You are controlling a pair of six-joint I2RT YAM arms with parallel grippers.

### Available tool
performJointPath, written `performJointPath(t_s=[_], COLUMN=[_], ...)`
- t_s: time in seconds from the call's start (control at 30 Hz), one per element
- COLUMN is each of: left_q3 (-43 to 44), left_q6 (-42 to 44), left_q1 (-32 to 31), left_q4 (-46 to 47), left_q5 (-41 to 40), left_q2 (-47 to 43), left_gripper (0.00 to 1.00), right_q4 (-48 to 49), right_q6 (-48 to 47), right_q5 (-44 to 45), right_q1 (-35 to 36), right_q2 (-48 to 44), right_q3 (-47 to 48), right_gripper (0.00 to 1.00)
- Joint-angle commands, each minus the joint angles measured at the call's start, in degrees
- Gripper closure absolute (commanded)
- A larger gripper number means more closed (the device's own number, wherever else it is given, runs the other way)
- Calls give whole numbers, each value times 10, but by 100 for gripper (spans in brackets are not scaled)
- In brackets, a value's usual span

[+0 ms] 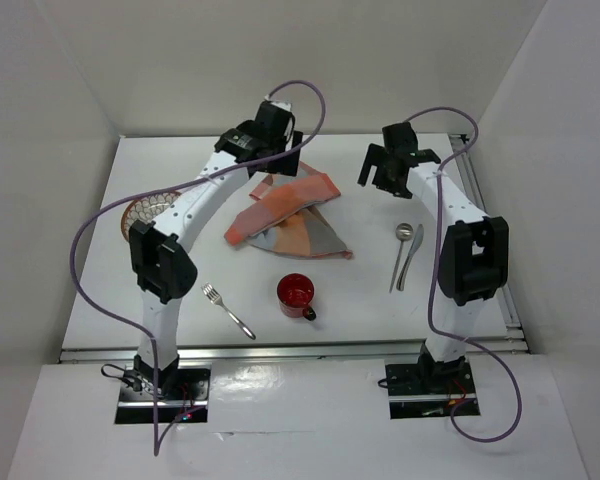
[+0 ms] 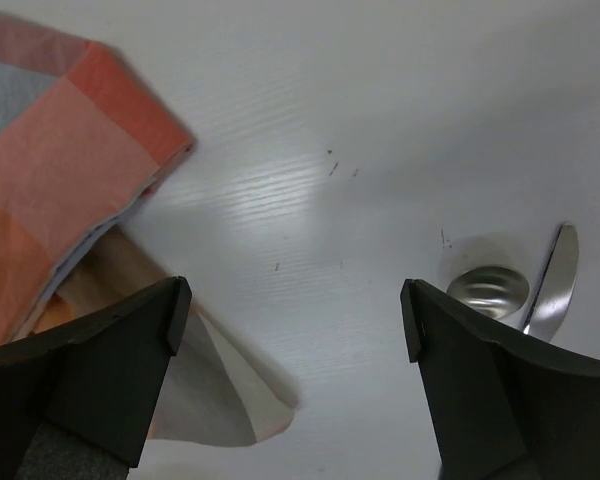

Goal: Set the dinner table for one person

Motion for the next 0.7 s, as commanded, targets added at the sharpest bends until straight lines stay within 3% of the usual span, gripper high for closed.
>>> performJointPath(t_s=[0.0,0.17,0.47,0.6,0.67], left_q3=[22,49,106,140,140], left_q6=[1,-4,16,9,1], left_q1=[-6,-23,-60,-60,-54], left_q4=[-21,9,113,105,98], left_q5=[53,115,133,107,102], left_q2=[19,69,187,215,200], left_gripper=[0,0,1,3,4], right_q4=[-27,-27,20,84,97], right_q6=[15,25,15,8,8], right_q5=[16,8,-72,-181,-176], right_q1=[-13,-33,-51,-35,-19], right_q2=[13,-17,-87,-69,-37], right_q3=[4,-40,-163,-158,-114], right_gripper=[0,0,0,6,7])
